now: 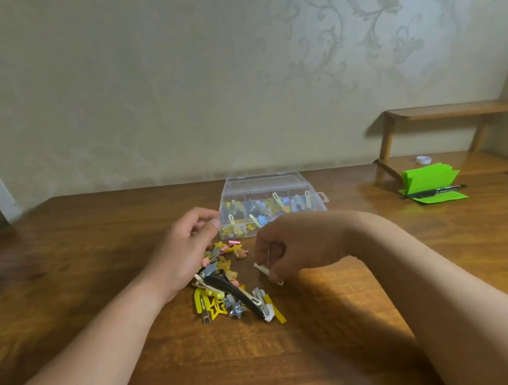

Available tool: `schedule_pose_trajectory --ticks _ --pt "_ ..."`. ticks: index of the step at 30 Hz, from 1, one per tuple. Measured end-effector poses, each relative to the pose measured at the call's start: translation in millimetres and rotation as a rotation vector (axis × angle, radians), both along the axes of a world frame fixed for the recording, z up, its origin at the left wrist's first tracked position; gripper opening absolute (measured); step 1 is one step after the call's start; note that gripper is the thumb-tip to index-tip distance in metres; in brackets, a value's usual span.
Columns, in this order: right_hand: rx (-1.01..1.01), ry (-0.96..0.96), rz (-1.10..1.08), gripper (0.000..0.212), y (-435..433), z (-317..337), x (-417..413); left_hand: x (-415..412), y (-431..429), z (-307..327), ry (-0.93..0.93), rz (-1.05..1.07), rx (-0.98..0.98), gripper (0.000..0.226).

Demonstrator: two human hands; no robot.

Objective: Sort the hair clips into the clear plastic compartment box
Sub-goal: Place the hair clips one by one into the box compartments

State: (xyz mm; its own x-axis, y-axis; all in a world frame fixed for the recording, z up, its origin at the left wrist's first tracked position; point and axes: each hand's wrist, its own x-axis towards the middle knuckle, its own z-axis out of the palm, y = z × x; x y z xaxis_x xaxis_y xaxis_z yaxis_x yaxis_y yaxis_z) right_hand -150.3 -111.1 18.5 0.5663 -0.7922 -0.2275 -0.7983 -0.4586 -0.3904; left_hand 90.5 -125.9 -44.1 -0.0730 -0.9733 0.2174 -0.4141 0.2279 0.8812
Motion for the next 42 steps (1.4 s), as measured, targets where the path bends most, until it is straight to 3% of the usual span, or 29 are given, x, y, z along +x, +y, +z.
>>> schedule_pose_trajectory --ticks 8,13,16,20,24,33,38,42 --pt "-0.256 0.124 -0.119 0.026 2 -13 12 -1 1 2 -0.021 -0.001 0.010 0.023" --pt "-0.227 0.069 -0.075 0.030 2 -14 17 -1 2 2 -0.039 -0.006 0.005 0.023" --pt "-0.283 -0.085 -0.126 0.026 -2 -10 13 -1 1 2 -0.030 -0.008 0.005 0.022" --pt "-0.472 -0.372 -0.429 0.017 -18 2 -16 0 0 2 -0.059 -0.012 -0.007 0.023" --pt "-0.502 -0.586 -0.664 0.009 -37 -4 -36 1 -3 0 -0.048 -0.011 -0.014 0.021" --pt "-0.324 -0.018 -0.579 0.010 -89 -10 -12 1 -4 1 -0.057 -0.006 -0.014 0.023" --pt "-0.294 0.101 -0.571 0.024 -107 -12 -1 2 -3 2 -0.063 -0.004 -0.016 0.026" --pt "-0.297 0.056 -0.604 0.026 -104 -20 3 2 -2 3 -0.064 -0.010 -0.015 0.027"
